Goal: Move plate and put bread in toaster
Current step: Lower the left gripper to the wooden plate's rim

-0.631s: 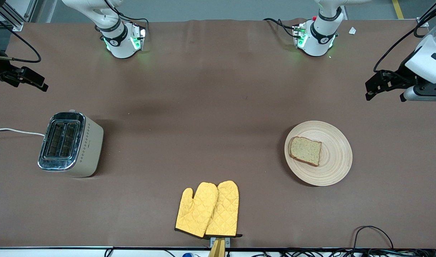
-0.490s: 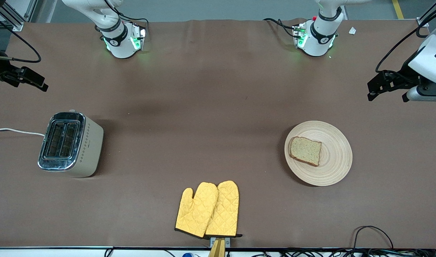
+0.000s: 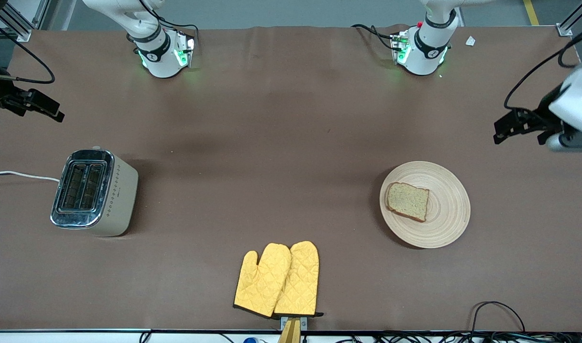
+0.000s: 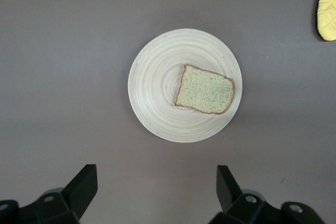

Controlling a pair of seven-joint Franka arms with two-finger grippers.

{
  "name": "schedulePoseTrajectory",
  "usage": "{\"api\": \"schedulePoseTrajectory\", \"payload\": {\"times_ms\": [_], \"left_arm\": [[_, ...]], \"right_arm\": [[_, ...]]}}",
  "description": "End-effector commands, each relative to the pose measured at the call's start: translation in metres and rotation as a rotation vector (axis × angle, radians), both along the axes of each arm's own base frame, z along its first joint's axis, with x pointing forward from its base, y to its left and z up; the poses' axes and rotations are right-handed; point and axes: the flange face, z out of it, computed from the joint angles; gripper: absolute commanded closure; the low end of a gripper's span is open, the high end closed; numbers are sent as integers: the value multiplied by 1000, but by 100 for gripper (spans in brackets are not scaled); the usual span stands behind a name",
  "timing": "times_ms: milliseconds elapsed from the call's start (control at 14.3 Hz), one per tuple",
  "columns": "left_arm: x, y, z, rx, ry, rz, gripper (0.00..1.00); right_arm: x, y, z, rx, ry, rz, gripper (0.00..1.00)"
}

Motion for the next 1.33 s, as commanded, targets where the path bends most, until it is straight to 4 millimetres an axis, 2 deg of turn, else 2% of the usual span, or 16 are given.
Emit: {"api": "schedulePoseTrajectory", "payload": {"times_ms": [0, 70, 210, 420, 490, 631, 701, 841, 981, 1051, 1191, 1261], "left_arm": [[33, 47, -64, -181, 108, 52, 0], [45, 58, -96, -251, 145, 35, 0], [64, 106, -161, -397, 197, 56, 0], [86, 159, -254, -579, 205, 2, 0], [90, 171, -284, -608, 204, -12, 0], [91, 192, -331, -655, 155, -60, 0], [90, 193, -356, -700, 144, -78, 0], [88, 187, -393, -778, 155, -58, 0], [87, 181, -414, -813, 156, -53, 5], [86, 181, -423, -823, 140, -71, 10], [83, 181, -439, -836, 112, -129, 28], [83, 181, -441, -839, 109, -140, 37]], "right_arm": [[-8, -1, 1, 6, -2, -2, 0], [-8, -1, 0, 7, 0, -2, 0], [-9, 0, -1, 7, 9, 0, 0], [-9, 1, 0, 7, 9, 3, 0], [-9, 3, 0, 7, 7, 6, 0], [-9, 5, 1, 7, 6, 10, 0], [-9, 5, 0, 7, 7, 10, 0], [-9, 5, 0, 7, 7, 10, 0], [-9, 5, 0, 7, 7, 10, 0], [-9, 5, 0, 8, 7, 10, 0], [-9, 5, 0, 7, 9, 10, 0], [-9, 5, 0, 7, 9, 10, 0]]}}
